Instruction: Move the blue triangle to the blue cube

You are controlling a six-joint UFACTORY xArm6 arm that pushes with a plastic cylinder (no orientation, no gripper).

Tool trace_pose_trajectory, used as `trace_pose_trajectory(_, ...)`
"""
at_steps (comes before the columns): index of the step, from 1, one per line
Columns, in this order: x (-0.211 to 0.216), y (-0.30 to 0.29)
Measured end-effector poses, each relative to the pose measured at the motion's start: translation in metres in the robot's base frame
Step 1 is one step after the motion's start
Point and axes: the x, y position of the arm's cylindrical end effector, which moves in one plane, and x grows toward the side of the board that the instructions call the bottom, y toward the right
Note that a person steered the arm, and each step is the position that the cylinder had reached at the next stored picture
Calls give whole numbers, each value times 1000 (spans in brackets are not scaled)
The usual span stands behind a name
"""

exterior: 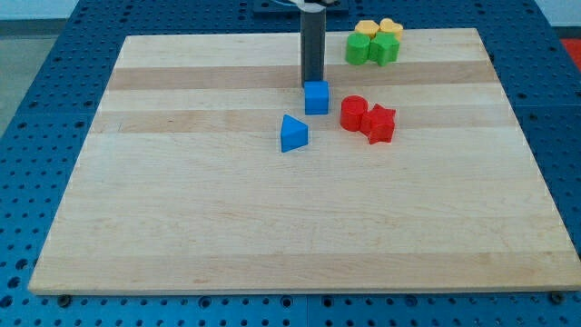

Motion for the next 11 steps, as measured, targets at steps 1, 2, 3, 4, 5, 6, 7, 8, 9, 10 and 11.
trace_pose_trajectory(1, 18, 0)
trace_pose_trajectory(2, 17, -7)
trace_pose_trajectory(3, 15, -66)
trace_pose_trajectory(4, 60, -90)
trace_pose_trajectory(5, 78, -90)
trace_pose_trajectory(6, 78, -88)
trace_pose_trajectory(7, 78, -59)
trace_pose_trajectory(8, 78, -27)
trace_pose_trajectory(9, 73, -20)
trace_pose_trajectory(10, 1, -30)
trace_pose_trajectory(11, -82, -30)
